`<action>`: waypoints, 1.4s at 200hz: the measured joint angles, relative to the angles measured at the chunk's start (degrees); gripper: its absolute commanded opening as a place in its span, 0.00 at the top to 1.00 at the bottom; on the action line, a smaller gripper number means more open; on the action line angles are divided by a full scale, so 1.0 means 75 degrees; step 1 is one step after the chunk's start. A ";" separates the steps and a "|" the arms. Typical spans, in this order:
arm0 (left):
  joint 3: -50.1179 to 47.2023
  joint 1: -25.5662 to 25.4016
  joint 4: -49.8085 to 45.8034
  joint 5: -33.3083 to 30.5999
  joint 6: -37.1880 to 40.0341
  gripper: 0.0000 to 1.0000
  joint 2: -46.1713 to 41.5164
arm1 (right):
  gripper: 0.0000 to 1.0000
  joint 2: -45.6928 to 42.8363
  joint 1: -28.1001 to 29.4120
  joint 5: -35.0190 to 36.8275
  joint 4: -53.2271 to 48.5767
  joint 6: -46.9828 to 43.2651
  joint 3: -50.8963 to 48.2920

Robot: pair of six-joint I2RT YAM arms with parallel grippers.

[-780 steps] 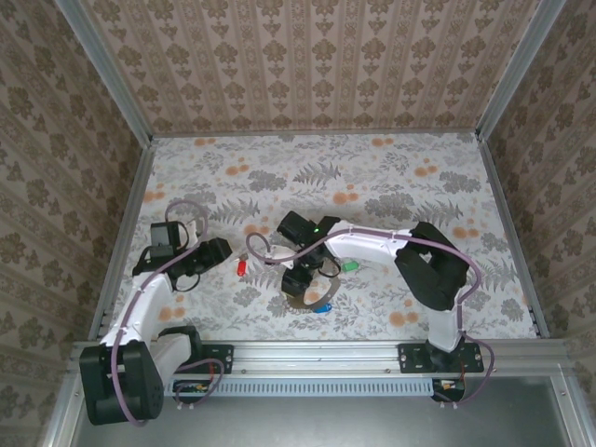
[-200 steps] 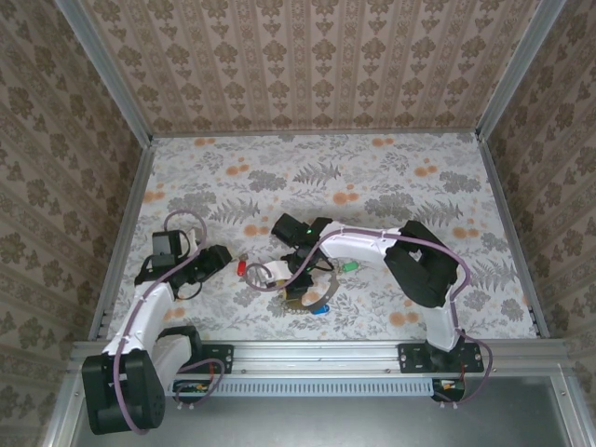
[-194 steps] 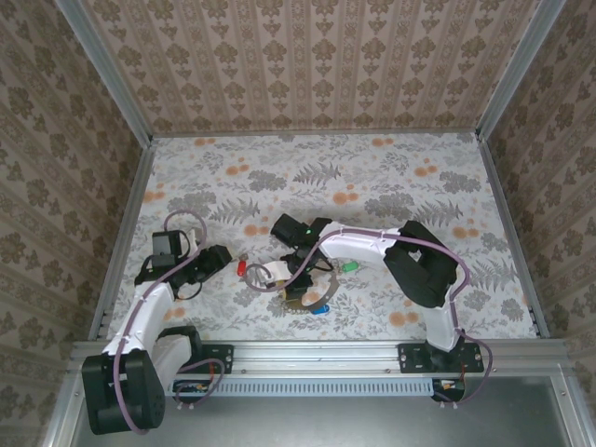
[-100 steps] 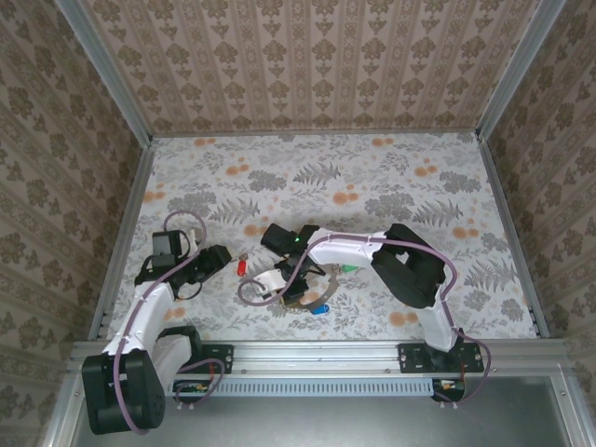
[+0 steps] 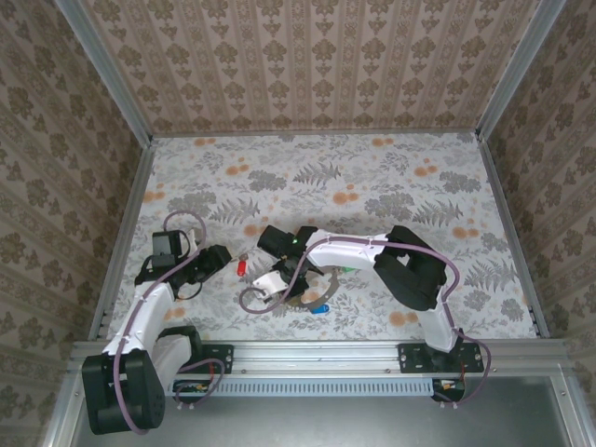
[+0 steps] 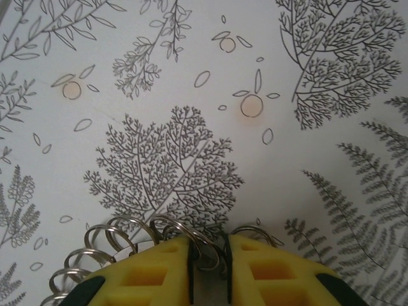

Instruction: Put the keys on the keyring

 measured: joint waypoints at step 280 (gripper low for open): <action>0.0525 -0.4570 0.4211 0.2996 0.3899 0.45 0.0935 | 1.00 -0.5910 -0.2259 -0.1411 0.2349 0.2055 -0.4182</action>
